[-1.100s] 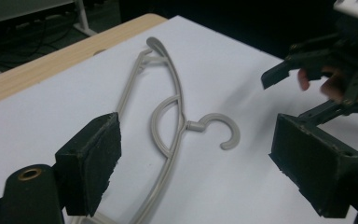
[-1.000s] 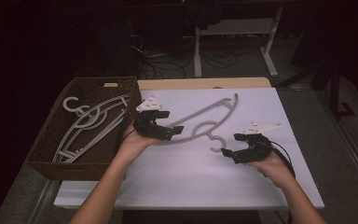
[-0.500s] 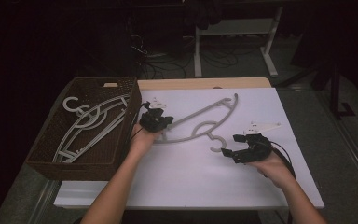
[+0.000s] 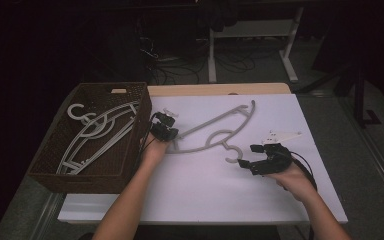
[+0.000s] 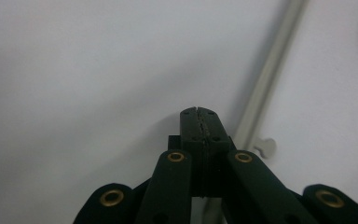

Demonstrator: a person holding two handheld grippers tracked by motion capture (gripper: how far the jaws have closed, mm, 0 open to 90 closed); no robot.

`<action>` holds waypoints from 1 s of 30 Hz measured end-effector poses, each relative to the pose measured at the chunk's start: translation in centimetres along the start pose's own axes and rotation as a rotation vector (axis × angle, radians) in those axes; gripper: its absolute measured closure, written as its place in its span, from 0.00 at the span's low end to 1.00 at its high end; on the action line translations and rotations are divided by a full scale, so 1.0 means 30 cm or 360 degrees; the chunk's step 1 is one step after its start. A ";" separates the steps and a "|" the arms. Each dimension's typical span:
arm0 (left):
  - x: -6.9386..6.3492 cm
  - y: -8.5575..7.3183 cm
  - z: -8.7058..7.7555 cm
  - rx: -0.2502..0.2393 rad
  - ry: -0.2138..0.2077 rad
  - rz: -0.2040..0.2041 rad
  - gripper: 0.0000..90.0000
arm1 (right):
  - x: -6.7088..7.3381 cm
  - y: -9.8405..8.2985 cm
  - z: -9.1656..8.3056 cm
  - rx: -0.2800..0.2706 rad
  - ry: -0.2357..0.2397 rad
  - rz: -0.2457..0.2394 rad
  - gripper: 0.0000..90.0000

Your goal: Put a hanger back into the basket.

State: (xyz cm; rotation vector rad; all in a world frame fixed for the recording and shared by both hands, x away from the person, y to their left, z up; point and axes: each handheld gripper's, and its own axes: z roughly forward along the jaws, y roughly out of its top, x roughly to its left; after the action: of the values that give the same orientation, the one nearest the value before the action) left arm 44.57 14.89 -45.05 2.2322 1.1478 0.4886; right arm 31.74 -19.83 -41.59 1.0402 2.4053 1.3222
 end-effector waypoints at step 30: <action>-0.365 -0.118 -0.136 0.0085 -0.0711 0.0308 1.00 | -0.131 0.052 0.054 0.0096 -0.0254 0.0055 0.49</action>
State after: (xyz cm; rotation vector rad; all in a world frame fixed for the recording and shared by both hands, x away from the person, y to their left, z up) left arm 33.99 8.83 -44.82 2.3488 0.7255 0.0230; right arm 36.16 -20.85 -41.85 1.1613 2.3317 1.1372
